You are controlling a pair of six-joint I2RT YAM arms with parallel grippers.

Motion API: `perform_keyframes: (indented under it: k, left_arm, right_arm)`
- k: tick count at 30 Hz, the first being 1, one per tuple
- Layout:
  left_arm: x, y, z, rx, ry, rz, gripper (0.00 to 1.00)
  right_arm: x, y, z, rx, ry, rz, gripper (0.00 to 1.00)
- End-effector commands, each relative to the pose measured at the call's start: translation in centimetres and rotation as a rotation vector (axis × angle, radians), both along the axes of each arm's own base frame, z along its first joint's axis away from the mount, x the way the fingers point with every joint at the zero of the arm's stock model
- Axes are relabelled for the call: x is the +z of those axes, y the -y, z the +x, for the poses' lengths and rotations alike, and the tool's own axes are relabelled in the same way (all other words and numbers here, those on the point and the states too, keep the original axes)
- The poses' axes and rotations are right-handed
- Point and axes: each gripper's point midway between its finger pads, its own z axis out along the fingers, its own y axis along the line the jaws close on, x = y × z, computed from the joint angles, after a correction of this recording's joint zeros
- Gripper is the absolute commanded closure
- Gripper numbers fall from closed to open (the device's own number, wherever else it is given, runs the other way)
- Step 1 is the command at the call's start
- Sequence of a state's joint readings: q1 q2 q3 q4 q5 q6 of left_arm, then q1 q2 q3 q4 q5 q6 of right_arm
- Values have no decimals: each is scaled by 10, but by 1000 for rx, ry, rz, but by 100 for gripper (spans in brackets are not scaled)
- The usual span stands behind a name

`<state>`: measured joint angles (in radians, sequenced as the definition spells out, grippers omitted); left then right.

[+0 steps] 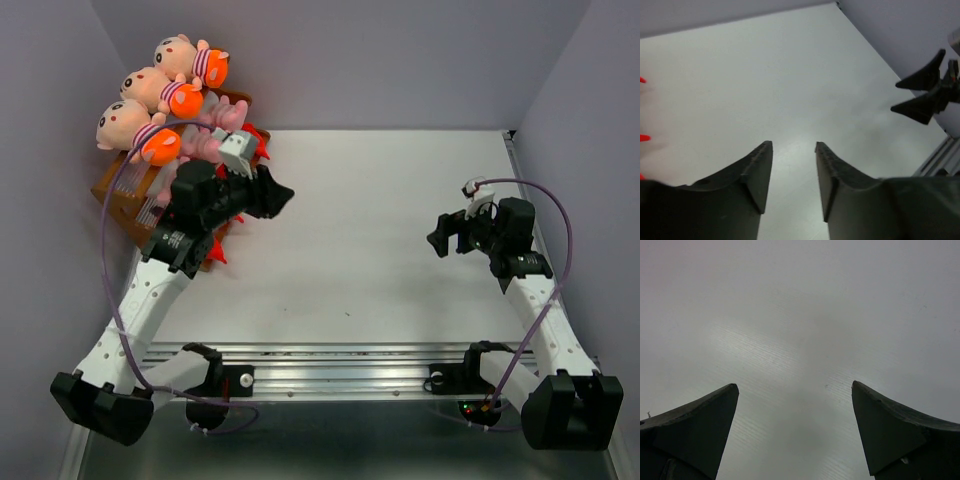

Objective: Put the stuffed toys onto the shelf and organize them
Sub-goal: Place the stuffed toy onto shelf

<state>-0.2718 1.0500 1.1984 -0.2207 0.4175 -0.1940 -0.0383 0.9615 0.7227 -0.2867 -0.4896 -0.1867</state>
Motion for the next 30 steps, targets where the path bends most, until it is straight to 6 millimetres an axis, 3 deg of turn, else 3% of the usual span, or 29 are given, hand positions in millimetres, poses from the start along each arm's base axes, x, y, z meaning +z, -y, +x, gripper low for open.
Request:
perform_keyframes:
  k: [1, 2, 3, 4, 5, 6, 9, 10, 12, 15, 18, 25, 30]
  left_arm:
    - [-10, 37, -24, -98, 92, 41, 43]
    - [-15, 50, -36, -129, 96, 48, 38]
    - [-9, 47, -40, -88, 137, 42, 33]
    - [-25, 48, -45, -84, 123, 51, 27]
    - [-14, 52, -58, -97, 174, 12, 24]
    - [-32, 50, -60, -80, 155, 21, 20]
    - [-19, 41, -75, -38, 229, -82, 4]
    - [-37, 39, -77, -27, 209, -82, 4]
    - [-37, 32, -81, 16, 229, -130, 1]
    - [-69, 31, -84, 29, 171, -133, 1]
    - [-82, 30, -84, 50, 145, -132, 1]
    - [-96, 45, -89, 23, 104, -68, 1]
    - [-101, 49, -93, 21, 95, -49, 1]
  right_arm:
    - [20, 11, 10, -76, 63, -14, 0]
    - [21, 12, 10, -86, 67, -15, 0]
    - [23, 13, 11, -97, 76, -12, 0]
    - [26, 18, 14, -140, 83, -5, 0]
    - [31, 21, 16, -161, 92, -2, 0]
    - [35, 27, 18, -210, 94, 2, 0]
    - [51, 37, 22, -287, 122, 9, 0]
    - [58, 41, 21, -315, 135, 10, 0]
    - [68, 45, 19, -330, 164, 0, 0]
    - [82, 46, 13, -358, 204, 31, 0]
    - [90, 48, 9, -404, 215, 79, 0]
    - [72, 70, 9, -543, 161, 49, 0]
    - [61, 71, 5, -543, 151, 42, 0]
